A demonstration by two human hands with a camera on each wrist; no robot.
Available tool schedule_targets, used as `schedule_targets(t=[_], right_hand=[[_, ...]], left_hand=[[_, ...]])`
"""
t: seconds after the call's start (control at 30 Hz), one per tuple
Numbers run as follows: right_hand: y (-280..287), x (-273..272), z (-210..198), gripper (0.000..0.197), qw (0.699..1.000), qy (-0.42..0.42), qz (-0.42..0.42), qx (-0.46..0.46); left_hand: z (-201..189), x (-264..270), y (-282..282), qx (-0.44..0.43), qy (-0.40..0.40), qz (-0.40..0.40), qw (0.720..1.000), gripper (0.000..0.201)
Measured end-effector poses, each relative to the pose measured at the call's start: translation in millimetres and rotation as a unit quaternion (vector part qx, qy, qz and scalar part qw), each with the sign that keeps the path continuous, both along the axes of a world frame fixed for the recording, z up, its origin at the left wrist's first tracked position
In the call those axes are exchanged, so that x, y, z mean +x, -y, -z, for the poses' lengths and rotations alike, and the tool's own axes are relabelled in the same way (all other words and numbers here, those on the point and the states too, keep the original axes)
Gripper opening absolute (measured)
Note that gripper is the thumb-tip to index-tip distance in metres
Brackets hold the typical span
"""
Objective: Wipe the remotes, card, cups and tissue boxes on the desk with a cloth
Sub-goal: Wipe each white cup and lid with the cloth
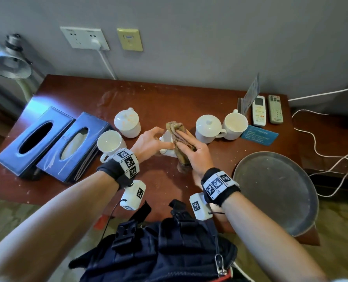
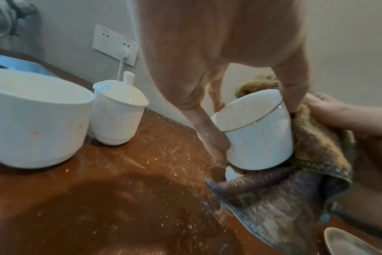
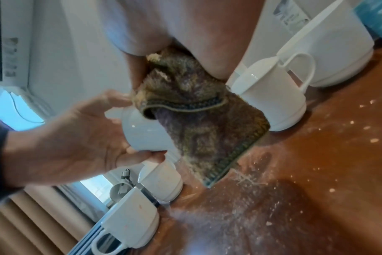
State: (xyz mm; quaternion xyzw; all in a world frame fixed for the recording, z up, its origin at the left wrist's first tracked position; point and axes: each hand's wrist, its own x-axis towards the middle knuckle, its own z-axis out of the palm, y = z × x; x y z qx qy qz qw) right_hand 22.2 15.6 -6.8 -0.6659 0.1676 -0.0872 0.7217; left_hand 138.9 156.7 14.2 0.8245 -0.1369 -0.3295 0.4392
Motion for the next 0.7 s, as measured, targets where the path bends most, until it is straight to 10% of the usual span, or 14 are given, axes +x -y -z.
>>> schedule_targets(t=[0.27,0.7], right_hand=[[13.3,21.8,-13.8,0.021,0.979,-0.071,0.072,0.175],[25.0,18.8,-37.6,0.027,0.993,0.004,0.065,0.102]], left_hand=[[-11.8,-17.1,10.5,0.035,0.142,0.073,0.987,0.072],[-26.6,-11.8,23.8,-0.023,-0.04,-0.014,0.999,0.082]])
